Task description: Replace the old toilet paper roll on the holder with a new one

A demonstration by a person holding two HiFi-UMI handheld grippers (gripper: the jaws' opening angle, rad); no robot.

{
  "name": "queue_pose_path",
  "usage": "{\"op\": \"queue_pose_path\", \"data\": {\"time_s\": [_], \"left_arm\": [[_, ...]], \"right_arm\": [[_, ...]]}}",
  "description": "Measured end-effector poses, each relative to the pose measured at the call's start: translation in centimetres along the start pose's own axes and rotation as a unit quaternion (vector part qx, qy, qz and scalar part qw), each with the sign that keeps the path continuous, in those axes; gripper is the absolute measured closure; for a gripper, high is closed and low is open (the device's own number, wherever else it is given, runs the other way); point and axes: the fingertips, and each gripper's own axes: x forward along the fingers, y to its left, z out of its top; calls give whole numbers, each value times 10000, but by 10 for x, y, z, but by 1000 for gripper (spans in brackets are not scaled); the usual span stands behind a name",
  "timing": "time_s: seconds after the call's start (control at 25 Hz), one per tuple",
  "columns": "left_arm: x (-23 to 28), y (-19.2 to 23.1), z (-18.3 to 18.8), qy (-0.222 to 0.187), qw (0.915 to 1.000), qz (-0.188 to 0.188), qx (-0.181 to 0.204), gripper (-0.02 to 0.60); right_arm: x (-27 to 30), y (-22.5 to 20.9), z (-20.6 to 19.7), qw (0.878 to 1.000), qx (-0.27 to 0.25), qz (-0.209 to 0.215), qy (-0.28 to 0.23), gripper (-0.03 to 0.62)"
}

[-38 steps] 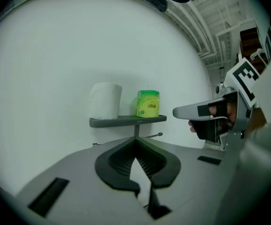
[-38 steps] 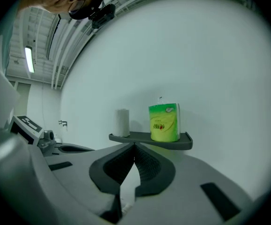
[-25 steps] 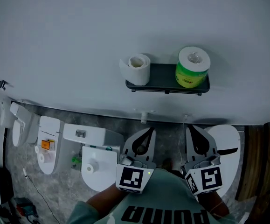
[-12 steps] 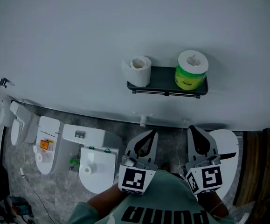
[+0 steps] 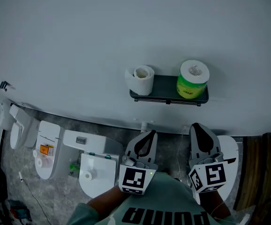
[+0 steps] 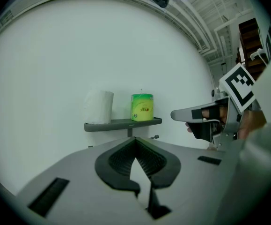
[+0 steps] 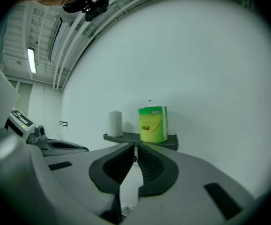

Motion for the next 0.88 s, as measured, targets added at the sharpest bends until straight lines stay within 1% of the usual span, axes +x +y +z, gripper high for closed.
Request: {"op": "queue_pose_path", "data": {"time_s": [0.16,0.24,0.48,0.68,0.88], "left_arm": [[9,6,7,15,9999,-84,55,578],[13,9,12,5,9999,-127,77,577],[25,18,18,16,9995,-285,143,577],[31,28,17,44,9991,-383,173,577],[37,41,18,31,9989,-445,165,577]], "right_arm": [[12,-9,9,9999,17,-126,-37,574],[18,-13,15,9998,57,-156,-50,508],[41,-25,28,9993,253,-247,-76,353],[61,-34,37,9988,242,-411,-104,283],[77,-42,48,9977,142,-647,-159,237]]}}
